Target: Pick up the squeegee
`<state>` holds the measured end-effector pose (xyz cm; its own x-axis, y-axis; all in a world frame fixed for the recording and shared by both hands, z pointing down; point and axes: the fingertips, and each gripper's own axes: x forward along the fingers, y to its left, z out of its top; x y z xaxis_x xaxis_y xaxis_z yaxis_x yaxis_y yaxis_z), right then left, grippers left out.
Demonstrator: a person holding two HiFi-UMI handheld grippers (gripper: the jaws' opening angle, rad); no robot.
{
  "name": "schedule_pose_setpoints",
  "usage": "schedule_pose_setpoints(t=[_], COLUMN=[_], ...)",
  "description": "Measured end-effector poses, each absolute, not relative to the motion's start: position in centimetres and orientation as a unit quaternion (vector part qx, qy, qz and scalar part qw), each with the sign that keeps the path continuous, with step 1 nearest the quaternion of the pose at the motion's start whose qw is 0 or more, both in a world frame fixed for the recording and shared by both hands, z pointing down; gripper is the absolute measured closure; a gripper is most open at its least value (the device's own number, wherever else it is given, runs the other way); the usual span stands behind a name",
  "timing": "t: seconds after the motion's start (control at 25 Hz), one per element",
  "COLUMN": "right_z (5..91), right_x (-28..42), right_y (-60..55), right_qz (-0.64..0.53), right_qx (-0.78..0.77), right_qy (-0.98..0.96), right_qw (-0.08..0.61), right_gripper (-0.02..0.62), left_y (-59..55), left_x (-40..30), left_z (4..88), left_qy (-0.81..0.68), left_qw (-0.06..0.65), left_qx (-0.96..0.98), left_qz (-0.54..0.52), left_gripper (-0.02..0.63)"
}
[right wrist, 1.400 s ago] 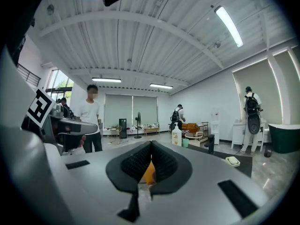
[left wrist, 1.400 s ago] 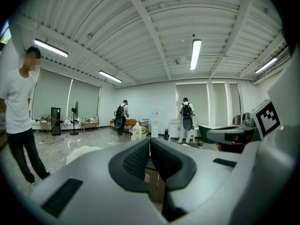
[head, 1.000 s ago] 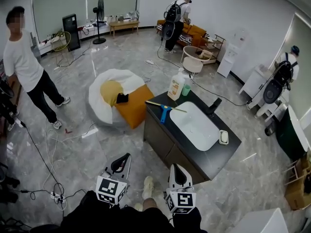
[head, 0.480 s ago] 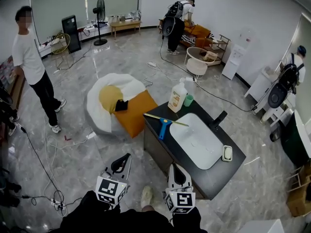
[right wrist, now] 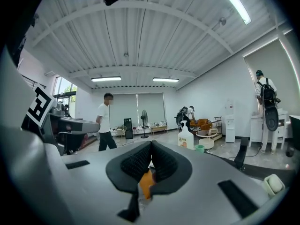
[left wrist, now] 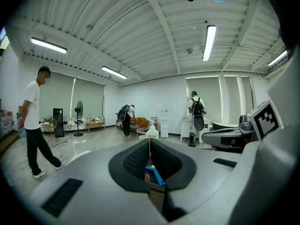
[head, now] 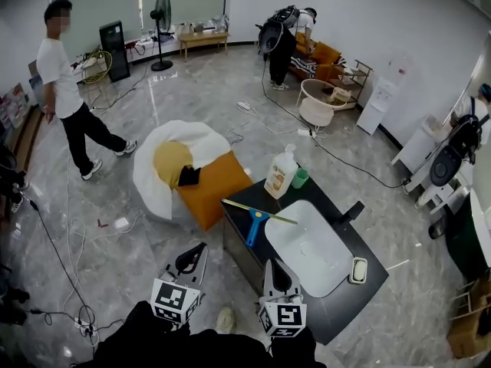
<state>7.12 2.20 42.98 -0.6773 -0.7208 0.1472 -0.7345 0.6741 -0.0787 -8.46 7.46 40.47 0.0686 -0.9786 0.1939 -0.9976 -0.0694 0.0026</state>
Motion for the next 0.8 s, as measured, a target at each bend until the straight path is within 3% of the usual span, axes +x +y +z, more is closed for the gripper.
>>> schedule_pose_setpoints(t=[0.8], right_z=[43.0], right_x=[6.1], right_y=[-7.1], right_qz=[0.062], right_qx=[0.399], right_qy=[-0.914], right_qw=[0.05], right_gripper=[0.58], left_y=[-1.8], left_x=[-9.3], left_z=[40.8], left_qy=[-0.68], left_qw=[0.065], left_qx=[0.727], left_qz=[0.066], left_gripper=[0.581])
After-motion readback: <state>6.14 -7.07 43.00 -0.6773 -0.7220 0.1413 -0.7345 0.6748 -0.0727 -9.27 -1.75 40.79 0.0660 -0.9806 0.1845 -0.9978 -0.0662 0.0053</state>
